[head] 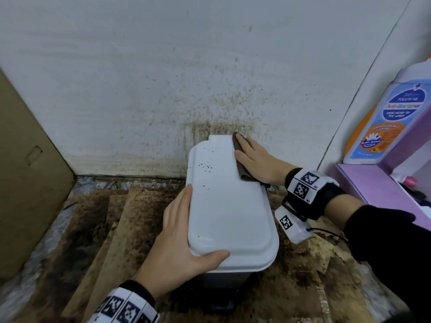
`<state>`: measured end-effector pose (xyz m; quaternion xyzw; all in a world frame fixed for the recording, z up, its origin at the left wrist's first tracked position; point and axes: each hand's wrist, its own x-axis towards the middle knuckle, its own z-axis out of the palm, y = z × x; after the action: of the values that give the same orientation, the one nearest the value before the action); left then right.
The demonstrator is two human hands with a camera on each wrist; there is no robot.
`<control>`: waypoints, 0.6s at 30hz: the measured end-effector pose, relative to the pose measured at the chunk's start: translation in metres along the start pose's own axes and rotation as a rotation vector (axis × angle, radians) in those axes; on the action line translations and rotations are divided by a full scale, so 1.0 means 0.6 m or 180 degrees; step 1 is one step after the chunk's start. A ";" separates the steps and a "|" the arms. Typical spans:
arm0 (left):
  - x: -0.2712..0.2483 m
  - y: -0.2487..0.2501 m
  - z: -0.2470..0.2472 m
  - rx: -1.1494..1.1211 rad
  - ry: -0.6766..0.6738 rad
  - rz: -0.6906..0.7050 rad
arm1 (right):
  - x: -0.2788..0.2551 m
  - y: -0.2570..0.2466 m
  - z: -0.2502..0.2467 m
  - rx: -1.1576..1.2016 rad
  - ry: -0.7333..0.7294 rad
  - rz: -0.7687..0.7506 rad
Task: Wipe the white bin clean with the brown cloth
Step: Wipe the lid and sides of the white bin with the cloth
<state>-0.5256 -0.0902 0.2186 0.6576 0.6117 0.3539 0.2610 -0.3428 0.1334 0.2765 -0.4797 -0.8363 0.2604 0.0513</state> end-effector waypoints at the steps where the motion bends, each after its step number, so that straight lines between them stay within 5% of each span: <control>1: 0.000 0.001 0.000 0.0000 0.0002 -0.0002 | -0.015 -0.005 0.002 0.0067 0.0037 -0.0006; 18: -0.005 0.007 0.007 -0.0027 0.0058 -0.0025 | -0.313 -0.061 0.154 -0.0121 0.1001 -0.0405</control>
<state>-0.5200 -0.0936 0.2187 0.6508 0.6151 0.3614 0.2597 -0.3020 -0.0726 0.2460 -0.4616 -0.8514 0.1624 0.1889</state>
